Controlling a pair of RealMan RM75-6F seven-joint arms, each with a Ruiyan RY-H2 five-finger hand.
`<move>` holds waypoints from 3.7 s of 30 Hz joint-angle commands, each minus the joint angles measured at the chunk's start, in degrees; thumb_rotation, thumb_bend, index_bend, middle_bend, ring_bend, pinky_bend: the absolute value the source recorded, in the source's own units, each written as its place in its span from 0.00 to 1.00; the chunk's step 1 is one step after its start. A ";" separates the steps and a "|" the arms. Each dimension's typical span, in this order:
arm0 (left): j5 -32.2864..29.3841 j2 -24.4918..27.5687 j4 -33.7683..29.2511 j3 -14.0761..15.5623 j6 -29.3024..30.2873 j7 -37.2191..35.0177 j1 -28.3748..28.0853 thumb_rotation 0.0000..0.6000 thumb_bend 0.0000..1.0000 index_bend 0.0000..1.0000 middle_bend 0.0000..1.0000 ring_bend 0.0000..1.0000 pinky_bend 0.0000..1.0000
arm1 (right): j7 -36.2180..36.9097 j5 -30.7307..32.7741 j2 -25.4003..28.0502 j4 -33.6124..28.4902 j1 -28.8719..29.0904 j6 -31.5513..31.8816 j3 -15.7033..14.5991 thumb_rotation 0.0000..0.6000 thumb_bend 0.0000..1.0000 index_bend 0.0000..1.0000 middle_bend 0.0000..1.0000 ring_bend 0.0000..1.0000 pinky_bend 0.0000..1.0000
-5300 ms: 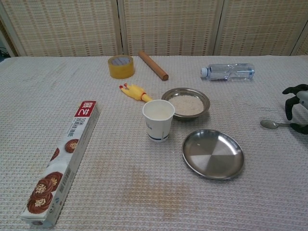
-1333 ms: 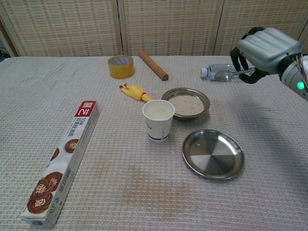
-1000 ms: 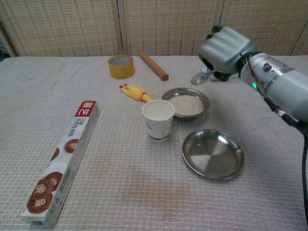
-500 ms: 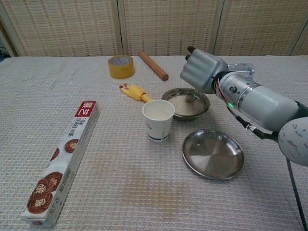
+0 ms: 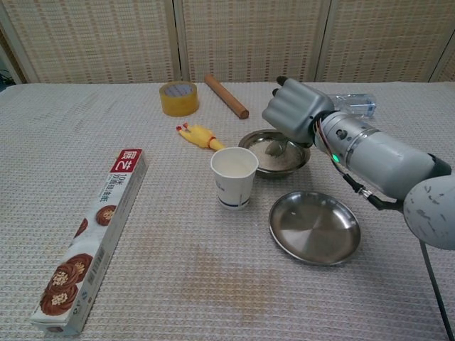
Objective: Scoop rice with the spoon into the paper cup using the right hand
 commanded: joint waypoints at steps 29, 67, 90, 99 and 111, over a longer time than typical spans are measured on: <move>0.76 0.23 0.08 0.26 0.71 -0.81 0.16 1.00 0.41 0.00 0.00 0.00 0.13 | 16.15 9.72 3.01 -6.93 -2.24 0.22 4.60 1.00 0.34 0.82 0.55 0.19 0.11; 0.80 0.32 -0.42 0.33 0.74 -0.15 0.21 1.00 0.41 0.00 0.00 0.00 0.13 | 20.99 9.10 11.46 -27.76 -2.55 5.24 2.76 1.00 0.34 0.81 0.55 0.19 0.11; 0.96 0.72 -0.14 0.30 1.51 -1.09 0.53 1.00 0.41 0.00 0.00 0.00 0.13 | -10.90 -3.66 8.29 -25.52 3.56 12.11 -10.45 1.00 0.34 0.81 0.55 0.19 0.11; 1.41 0.89 -0.27 0.46 1.83 -1.43 0.62 1.00 0.41 0.00 0.00 0.00 0.13 | -22.61 -14.36 8.12 -22.91 5.44 12.72 -15.29 1.00 0.34 0.80 0.55 0.19 0.11; 1.67 0.94 -0.26 0.54 1.88 -1.62 0.58 1.00 0.41 0.00 0.00 0.00 0.13 | -31.03 -16.74 9.09 -23.32 3.96 10.59 -15.36 1.00 0.34 0.78 0.55 0.18 0.11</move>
